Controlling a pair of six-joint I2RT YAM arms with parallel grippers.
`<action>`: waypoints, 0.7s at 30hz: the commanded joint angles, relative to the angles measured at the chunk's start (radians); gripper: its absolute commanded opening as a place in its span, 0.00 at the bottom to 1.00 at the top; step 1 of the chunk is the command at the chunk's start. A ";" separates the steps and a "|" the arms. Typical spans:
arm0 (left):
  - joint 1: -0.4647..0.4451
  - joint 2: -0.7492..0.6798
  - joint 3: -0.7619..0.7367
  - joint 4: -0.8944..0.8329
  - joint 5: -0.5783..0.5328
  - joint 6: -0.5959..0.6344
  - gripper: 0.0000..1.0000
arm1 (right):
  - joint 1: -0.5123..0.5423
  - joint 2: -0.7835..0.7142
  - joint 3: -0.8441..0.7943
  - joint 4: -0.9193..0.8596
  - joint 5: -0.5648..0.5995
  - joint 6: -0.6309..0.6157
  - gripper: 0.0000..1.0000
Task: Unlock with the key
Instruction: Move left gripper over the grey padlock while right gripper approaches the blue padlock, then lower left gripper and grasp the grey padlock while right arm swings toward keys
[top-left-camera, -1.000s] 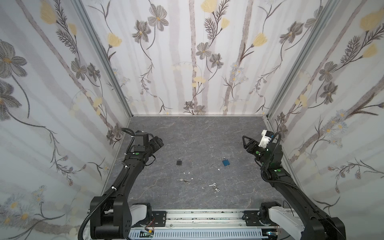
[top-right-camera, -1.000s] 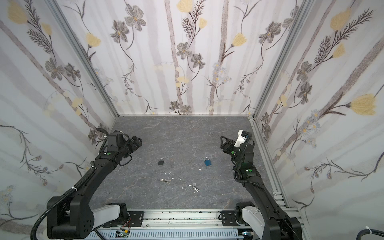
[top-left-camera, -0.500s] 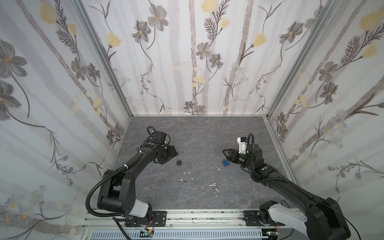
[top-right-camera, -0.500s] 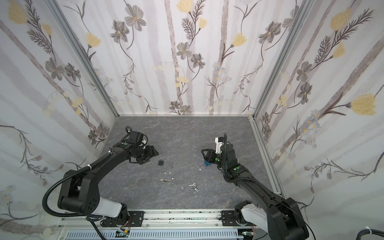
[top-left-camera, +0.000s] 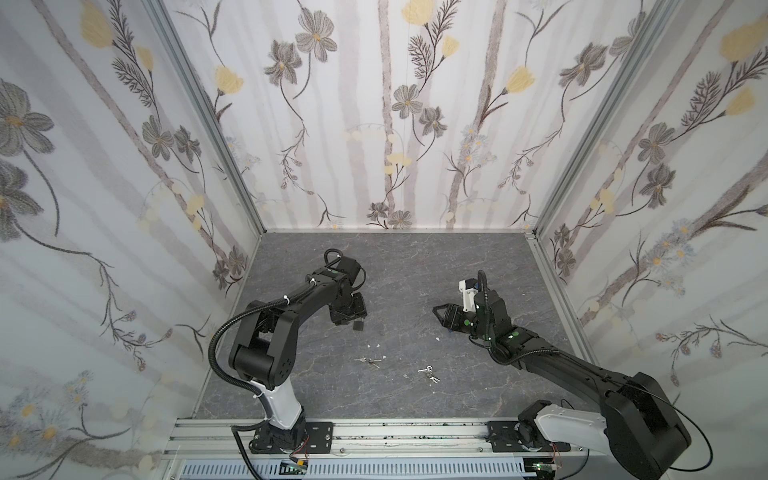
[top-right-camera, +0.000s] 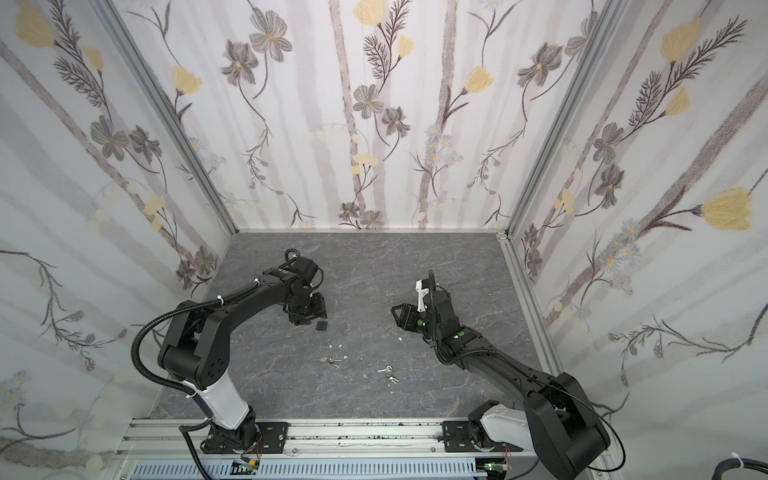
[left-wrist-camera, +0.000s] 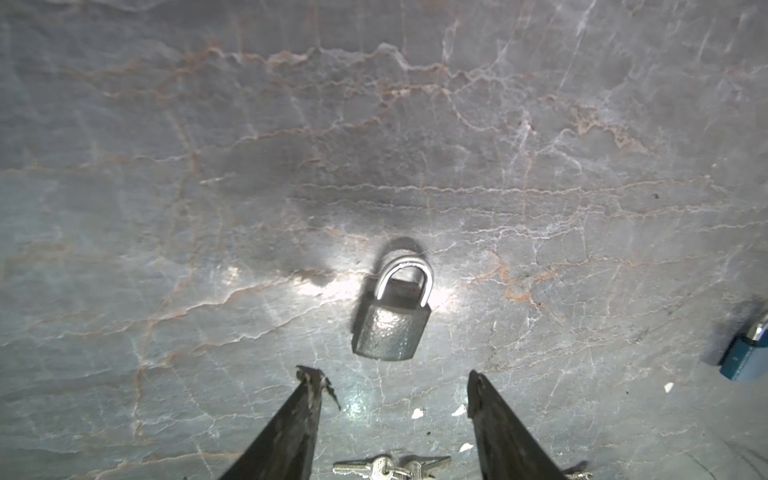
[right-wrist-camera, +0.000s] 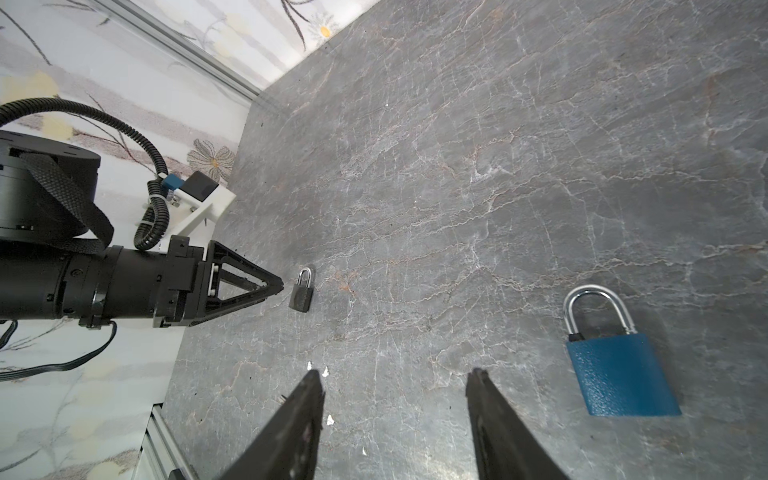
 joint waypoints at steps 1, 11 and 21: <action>-0.016 0.045 0.040 -0.073 -0.055 0.022 0.59 | 0.010 0.016 0.013 0.032 0.020 0.016 0.57; -0.045 0.115 0.092 -0.098 -0.075 0.035 0.59 | 0.024 0.044 0.016 0.031 0.028 0.022 0.57; -0.067 0.178 0.130 -0.122 -0.091 0.043 0.55 | 0.029 0.075 0.025 0.028 0.026 0.026 0.57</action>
